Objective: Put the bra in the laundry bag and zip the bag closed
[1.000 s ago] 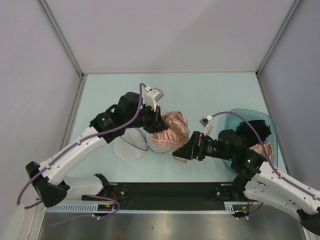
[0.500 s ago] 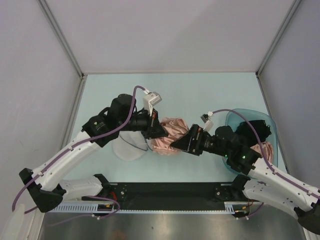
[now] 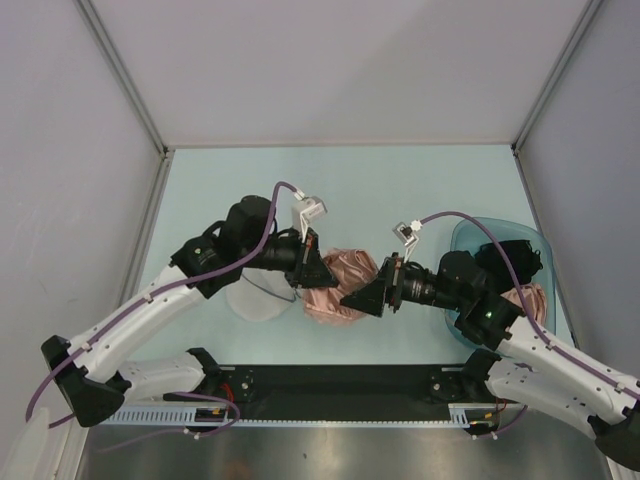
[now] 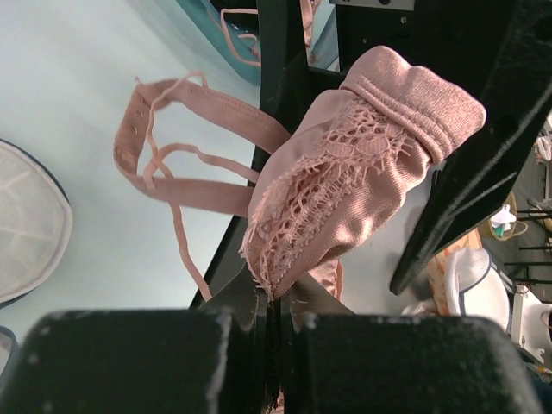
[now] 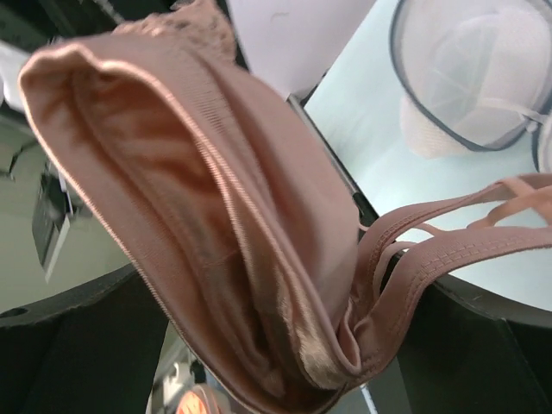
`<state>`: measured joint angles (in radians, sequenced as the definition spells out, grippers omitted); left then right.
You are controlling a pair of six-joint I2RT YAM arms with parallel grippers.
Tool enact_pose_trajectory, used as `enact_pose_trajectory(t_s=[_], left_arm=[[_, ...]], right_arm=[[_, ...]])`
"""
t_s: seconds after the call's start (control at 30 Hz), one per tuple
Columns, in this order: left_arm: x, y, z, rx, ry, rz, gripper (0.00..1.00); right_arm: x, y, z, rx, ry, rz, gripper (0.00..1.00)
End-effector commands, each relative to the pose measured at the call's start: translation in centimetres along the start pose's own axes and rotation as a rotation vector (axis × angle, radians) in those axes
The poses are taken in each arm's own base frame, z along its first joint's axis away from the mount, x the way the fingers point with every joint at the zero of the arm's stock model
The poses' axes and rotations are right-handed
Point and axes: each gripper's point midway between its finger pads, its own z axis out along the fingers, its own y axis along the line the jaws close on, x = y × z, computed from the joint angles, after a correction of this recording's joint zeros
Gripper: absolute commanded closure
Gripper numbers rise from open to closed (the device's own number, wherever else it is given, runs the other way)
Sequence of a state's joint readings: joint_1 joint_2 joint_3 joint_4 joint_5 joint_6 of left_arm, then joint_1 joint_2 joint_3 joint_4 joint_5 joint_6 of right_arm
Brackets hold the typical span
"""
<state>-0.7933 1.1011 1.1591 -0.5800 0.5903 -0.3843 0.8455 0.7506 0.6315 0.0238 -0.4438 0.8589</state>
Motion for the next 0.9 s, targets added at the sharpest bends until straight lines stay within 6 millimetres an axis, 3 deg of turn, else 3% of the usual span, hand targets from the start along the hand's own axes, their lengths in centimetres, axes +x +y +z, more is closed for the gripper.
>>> enact_pose_trajectory(t_s=[0.0,0.13,0.2,0.23,0.27,0.3,0.37,0.4,0.43,0.53,0.63,0.67,0.7,0.77,0.83,0.87], left_arm=[[-0.6,-1.3,0.0,0.072,-0.013,0.012,1.00],[-0.2,-1.5,0.4,0.088,0.008,0.016,1.00],[0.2,-1.5,0.6,0.092,0.021,0.012,1.00],[0.4,-1.5,0.6,0.098,0.027,0.011,1.00],[0.5,-1.5,0.6,0.096,0.028,0.009,1.00],[0.4,-1.3,0.4,0.082,0.018,0.010,0.97],[-0.1,1.1,0.0,-0.077,-0.029,-0.010,0.72],[-0.5,1.3,-1.0,-0.120,-0.069,-0.011,0.53],[-1.1,2.8,-1.7,-0.199,-0.113,-0.029,0.45],[-2.0,4.7,-4.8,-0.339,-0.216,-0.080,0.23],[-2.5,7.4,-8.2,-0.546,-0.325,-0.153,0.17],[-2.1,9.7,-10.1,-0.695,-0.357,-0.196,0.17],[-1.8,10.7,-11.0,-0.759,-0.380,-0.247,0.17],[0.0,13.7,-12.7,-0.910,-0.368,-0.327,0.17],[2.1,16.3,-13.2,-1.003,-0.329,-0.407,0.18],[3.2,18.3,-14.2,-1.073,-0.322,-0.479,0.25]], right_arm=[[-0.5,3.8,-0.5,-0.171,0.027,-0.168,0.01],[0.6,4.1,-0.6,-0.223,0.070,-0.212,0.14],[0.8,4.1,-0.5,-0.235,0.082,-0.222,0.30],[0.9,3.8,-0.3,-0.227,0.080,-0.226,0.40],[0.7,3.4,-0.1,-0.212,0.069,-0.229,0.63],[0.6,2.9,0.1,-0.195,0.059,-0.228,0.77],[0.1,1.9,0.5,-0.145,0.032,-0.215,1.00],[0.1,0.8,0.5,-0.099,0.035,-0.197,1.00],[-0.2,0.1,0.6,-0.066,0.020,-0.190,1.00],[-0.9,-2.0,0.5,0.026,-0.009,-0.163,1.00],[-1.5,-4.3,0.5,0.134,-0.013,-0.157,1.00],[-1.5,-5.0,0.6,0.166,-0.006,-0.161,1.00],[-1.8,-5.3,0.7,0.192,0.000,-0.176,1.00],[-2.0,-6.4,1.7,0.218,0.028,-0.166,1.00],[-3.2,-6.0,2.8,0.205,0.027,-0.196,1.00],[-3.2,-7.1,3.8,0.227,0.052,-0.190,1.00]])
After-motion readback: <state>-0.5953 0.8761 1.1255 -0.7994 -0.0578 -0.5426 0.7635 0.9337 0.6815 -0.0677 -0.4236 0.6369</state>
